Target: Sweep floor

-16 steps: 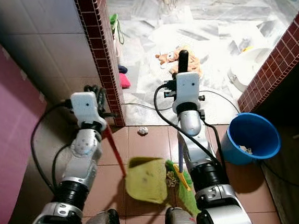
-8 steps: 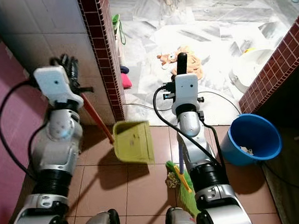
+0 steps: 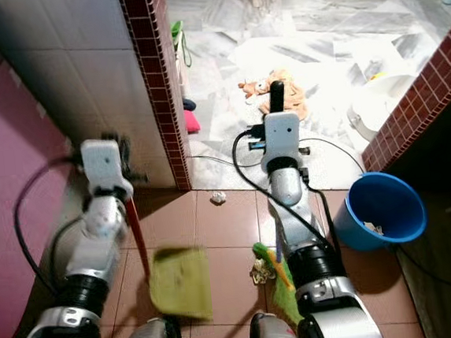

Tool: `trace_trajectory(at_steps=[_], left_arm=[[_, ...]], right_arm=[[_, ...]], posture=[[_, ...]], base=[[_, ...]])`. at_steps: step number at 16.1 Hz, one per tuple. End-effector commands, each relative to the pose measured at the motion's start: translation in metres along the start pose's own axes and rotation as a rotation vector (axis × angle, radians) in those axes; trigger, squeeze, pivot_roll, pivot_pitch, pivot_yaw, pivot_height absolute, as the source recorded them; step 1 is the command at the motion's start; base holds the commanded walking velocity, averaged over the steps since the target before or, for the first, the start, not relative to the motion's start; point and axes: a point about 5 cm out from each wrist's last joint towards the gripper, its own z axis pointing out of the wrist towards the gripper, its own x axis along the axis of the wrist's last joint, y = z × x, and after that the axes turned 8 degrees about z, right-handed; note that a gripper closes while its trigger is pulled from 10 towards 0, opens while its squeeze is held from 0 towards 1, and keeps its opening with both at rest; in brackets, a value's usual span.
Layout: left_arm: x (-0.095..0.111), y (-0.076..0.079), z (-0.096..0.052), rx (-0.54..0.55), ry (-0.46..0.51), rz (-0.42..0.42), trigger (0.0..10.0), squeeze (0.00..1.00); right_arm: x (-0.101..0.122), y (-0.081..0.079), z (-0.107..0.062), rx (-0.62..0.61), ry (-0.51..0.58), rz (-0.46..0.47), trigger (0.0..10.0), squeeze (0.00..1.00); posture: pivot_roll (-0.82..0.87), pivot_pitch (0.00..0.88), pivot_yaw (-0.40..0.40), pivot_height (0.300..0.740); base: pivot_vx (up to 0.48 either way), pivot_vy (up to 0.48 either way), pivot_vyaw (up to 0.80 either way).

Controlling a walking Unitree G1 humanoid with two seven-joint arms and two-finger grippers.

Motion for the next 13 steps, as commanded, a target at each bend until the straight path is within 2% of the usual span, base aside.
trace_trajectory(at_steps=[1, 3, 7, 8, 10, 11, 13], left_arm=[[0.009, 0.007, 0.005, 0.002, 0.044, -0.013, 10.0, 0.00], [0.004, 0.010, 0.006, 0.039, 0.001, -0.089, 10.0, 0.00], [-0.012, 0.022, 0.005, 0.088, -0.104, -0.127, 10.0, 0.00], [-0.012, 0.023, 0.005, 0.089, -0.105, -0.136, 10.0, 0.00], [-0.017, 0.037, 0.000, 0.013, -0.126, -0.196, 10.0, 0.00], [-0.017, 0.040, 0.001, -0.007, -0.137, -0.202, 10.0, 0.00], [-0.020, 0.042, 0.002, -0.020, -0.157, -0.188, 10.0, 0.00]], right_arm=[[0.009, 0.001, 0.006, -0.017, 0.022, -0.062, 10.0, 0.00], [0.021, -0.006, 0.012, -0.017, 0.050, -0.076, 10.0, 0.00], [0.025, -0.031, 0.018, 0.005, 0.032, 0.030, 10.0, 0.00], [0.025, -0.033, 0.018, 0.011, 0.028, 0.040, 10.0, 0.00], [0.019, -0.051, 0.015, 0.036, -0.025, 0.152, 10.0, 0.00], [0.010, -0.055, 0.013, 0.024, -0.095, 0.233, 10.0, 0.00], [-0.001, -0.059, 0.012, -0.007, -0.230, 0.453, 10.0, 0.00]], posture=[[-0.05, 0.161, -0.035, 0.740], [-0.07, 0.188, -0.025, 0.740], [-0.06, 0.186, -0.025, 0.740], [-0.06, 0.186, -0.025, 0.740], [-0.07, 0.169, -0.014, 0.740], [-0.07, 0.164, -0.014, 0.740], [-0.07, 0.146, -0.016, 0.740]], base=[[0.000, 0.000, 0.00], [0.000, 0.000, 0.00], [0.000, 0.000, 0.00], [0.000, 0.000, 0.00], [0.000, 0.000, 0.00], [0.000, 0.000, 0.00], [0.000, 0.000, 0.00]])
